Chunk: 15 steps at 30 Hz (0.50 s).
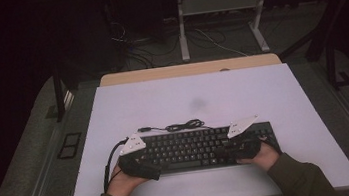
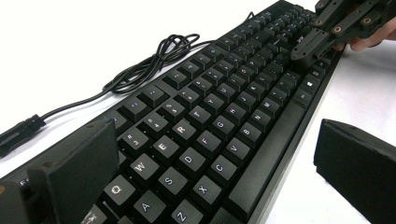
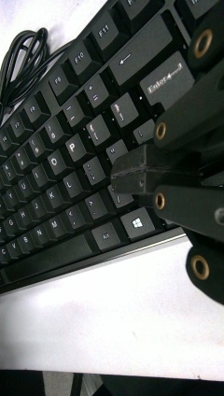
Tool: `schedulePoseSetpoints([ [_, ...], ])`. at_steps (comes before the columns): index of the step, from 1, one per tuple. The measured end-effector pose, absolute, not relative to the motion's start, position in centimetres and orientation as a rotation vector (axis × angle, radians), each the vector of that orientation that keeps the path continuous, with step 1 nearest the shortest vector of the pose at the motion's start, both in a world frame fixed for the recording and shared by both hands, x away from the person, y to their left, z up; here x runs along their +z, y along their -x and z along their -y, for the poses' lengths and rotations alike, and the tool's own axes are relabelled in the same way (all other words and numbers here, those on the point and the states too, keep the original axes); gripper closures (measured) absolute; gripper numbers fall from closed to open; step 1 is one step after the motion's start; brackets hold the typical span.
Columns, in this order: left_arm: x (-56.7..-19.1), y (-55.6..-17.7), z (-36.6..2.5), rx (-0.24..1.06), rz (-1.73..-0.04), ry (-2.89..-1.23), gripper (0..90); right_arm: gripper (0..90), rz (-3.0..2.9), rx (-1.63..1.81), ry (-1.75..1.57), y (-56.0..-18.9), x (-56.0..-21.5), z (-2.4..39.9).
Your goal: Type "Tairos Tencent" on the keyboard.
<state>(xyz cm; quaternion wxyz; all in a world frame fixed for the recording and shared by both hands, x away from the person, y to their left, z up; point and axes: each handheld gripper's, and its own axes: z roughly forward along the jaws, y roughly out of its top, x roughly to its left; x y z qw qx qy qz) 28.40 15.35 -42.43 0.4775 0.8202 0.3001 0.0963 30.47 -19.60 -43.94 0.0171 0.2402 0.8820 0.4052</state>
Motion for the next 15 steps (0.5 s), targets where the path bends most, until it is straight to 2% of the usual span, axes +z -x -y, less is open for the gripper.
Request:
schedulePoseSetpoints([
  [15, -42.44, -29.01, -14.41, 0.239, -0.738, -2.003, 0.0, 89.2, -2.741, 1.261, -0.743, -30.49, -43.97, 19.62],
])
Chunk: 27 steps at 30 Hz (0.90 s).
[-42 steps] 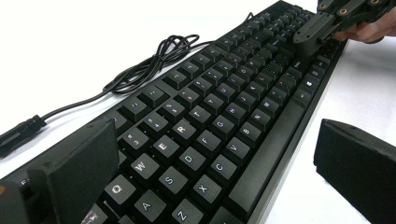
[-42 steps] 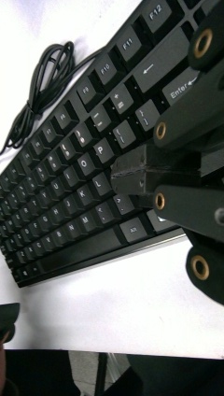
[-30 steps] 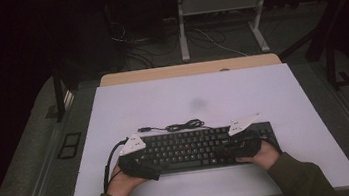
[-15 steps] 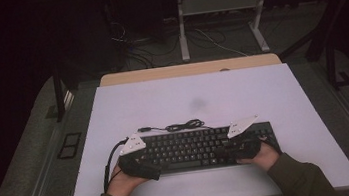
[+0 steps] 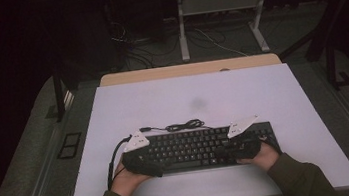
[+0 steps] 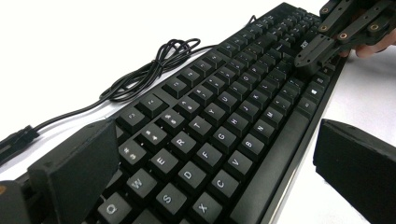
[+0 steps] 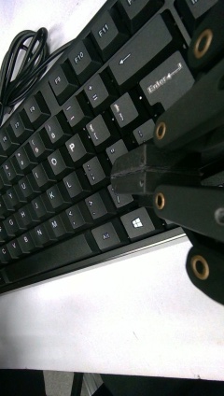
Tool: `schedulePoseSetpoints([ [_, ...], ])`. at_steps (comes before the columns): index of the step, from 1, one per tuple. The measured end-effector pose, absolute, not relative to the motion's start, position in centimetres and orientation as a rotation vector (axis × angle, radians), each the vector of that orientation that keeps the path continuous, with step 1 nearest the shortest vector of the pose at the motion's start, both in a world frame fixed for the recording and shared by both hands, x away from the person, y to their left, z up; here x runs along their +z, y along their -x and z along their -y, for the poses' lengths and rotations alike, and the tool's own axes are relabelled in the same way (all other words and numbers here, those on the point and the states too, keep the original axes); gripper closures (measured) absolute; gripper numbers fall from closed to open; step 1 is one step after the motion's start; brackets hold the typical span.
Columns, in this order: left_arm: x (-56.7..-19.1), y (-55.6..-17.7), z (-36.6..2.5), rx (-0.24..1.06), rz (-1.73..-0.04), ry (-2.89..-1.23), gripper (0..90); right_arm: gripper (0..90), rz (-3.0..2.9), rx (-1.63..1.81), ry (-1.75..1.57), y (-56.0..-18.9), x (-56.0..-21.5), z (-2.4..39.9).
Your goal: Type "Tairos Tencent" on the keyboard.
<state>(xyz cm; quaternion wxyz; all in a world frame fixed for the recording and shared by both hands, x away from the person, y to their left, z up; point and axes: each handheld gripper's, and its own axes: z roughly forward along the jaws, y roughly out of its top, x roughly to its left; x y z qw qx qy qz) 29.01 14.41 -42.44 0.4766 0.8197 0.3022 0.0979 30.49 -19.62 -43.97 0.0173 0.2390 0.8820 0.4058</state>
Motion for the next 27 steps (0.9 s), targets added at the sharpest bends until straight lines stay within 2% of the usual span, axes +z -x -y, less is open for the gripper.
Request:
schedulePoseSetpoints([
  [4, -42.3, -29.3, -14.0, 0.237, -0.723, -2.001, 6.5, 89.2, -2.741, 1.262, -0.743, -30.5, -44.0, 19.6],
  [9, -42.3, -29.7, -13.9, 0.216, -0.724, -1.992, 19.6, 89.2, -2.741, 1.264, -0.744, -30.5, -44.0, 19.6],
  [18, -42.6, -30.8, -13.7, 0.157, -0.760, -1.974, 49.7, 89.2, -2.743, 1.263, -0.745, -30.5, -44.0, 19.6],
  [27, -42.6, -31.6, -12.7, 0.136, -0.760, -2.027, 77.6, 89.2, -2.746, 1.263, -0.744, -30.5, -44.0, 19.6],
])
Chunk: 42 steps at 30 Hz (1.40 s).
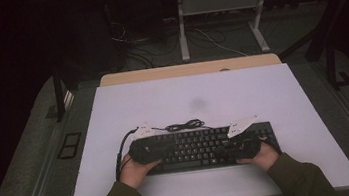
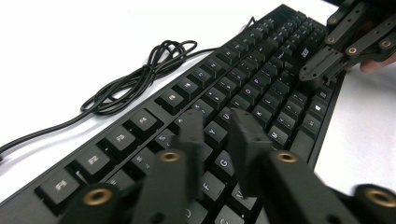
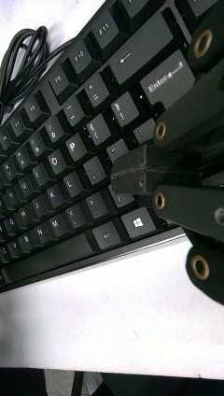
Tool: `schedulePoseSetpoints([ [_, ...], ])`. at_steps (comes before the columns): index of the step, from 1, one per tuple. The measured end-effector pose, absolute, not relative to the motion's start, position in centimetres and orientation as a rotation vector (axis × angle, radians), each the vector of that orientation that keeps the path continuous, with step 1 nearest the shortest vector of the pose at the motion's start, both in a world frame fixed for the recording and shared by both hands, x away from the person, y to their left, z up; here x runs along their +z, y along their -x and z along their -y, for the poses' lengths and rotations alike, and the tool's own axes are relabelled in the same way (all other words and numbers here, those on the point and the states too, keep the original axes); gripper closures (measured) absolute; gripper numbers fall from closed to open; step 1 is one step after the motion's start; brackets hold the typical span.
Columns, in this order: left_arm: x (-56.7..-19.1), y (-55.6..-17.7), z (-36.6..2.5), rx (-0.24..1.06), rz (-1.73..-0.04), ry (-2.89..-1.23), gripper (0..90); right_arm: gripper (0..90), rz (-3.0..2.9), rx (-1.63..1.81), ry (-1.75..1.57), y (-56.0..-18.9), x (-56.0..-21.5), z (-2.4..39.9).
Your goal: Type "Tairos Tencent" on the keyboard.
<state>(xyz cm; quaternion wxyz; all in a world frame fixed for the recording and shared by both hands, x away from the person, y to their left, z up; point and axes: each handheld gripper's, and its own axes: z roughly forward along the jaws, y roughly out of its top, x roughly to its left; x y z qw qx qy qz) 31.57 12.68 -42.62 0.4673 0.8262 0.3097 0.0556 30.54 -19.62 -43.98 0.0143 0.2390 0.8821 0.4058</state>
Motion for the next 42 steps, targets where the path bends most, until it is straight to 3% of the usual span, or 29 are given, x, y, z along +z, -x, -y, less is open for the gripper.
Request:
schedulePoseSetpoints([
  [4, -42.6, -31.8, -12.2, 0.132, -0.770, -2.054, 89.0, 89.2, -2.744, 1.264, -0.745, -30.5, -44.0, 19.6],
  [27, -43.5, -32.6, -11.2, 0.122, -0.773, -2.169, 89.1, 89.2, -2.743, 1.265, -0.745, -30.5, -44.0, 19.6],
  [42, -43.2, -32.6, -11.6, 0.117, -0.769, -2.138, 89.1, 89.2, -2.743, 1.265, -0.745, -30.5, -44.0, 19.6],
])
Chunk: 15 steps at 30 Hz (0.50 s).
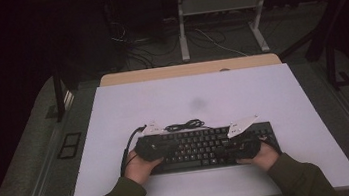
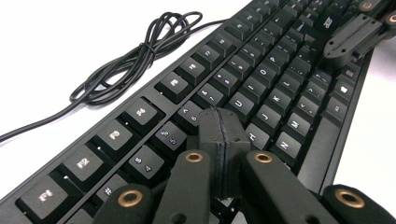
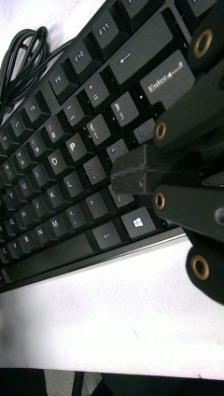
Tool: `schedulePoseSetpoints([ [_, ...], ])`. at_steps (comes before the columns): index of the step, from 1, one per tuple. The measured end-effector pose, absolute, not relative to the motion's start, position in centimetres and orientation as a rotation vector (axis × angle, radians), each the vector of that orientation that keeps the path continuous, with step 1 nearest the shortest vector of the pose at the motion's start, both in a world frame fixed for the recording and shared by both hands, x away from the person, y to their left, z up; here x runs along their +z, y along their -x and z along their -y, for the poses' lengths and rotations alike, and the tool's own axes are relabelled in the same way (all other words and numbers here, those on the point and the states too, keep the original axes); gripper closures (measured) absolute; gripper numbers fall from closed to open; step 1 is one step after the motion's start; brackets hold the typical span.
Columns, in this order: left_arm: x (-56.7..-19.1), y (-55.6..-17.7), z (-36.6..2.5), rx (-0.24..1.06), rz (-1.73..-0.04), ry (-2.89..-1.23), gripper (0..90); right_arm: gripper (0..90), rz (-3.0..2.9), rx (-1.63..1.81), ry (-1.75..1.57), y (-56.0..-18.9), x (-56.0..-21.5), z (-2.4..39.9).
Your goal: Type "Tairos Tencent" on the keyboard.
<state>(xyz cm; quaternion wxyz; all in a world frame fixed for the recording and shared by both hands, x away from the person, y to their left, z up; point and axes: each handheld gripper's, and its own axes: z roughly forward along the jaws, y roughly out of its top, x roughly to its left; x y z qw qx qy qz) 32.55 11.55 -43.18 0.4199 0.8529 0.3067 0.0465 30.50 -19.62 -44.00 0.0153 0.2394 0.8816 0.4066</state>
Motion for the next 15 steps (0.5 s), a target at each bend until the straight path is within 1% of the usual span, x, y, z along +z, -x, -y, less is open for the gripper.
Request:
schedulePoseSetpoints([
  [3, -43.0, -32.4, -11.8, 0.115, -0.758, -2.128, 88.2, 89.2, -2.742, 1.266, -0.745, -30.5, -44.0, 19.6],
  [6, -42.8, -32.2, -11.9, 0.129, -0.755, -2.104, 83.2, 89.2, -2.742, 1.267, -0.745, -30.5, -44.0, 19.6],
  [9, -42.7, -32.0, -12.2, 0.136, -0.757, -2.098, 75.4, 89.2, -2.742, 1.266, -0.744, -30.5, -44.0, 19.6],
  [10, -42.6, -31.9, -12.3, 0.137, -0.755, -2.097, 75.4, 89.2, -2.742, 1.266, -0.744, -30.5, -44.0, 19.6],
  [11, -42.6, -31.8, -12.5, 0.130, -0.758, -2.092, 69.8, 89.2, -2.741, 1.268, -0.744, -30.5, -44.0, 19.6],
  [15, -42.7, -31.5, -13.3, 0.137, -0.756, -2.085, 60.0, 89.2, -2.742, 1.268, -0.743, -30.5, -44.0, 19.6],
])
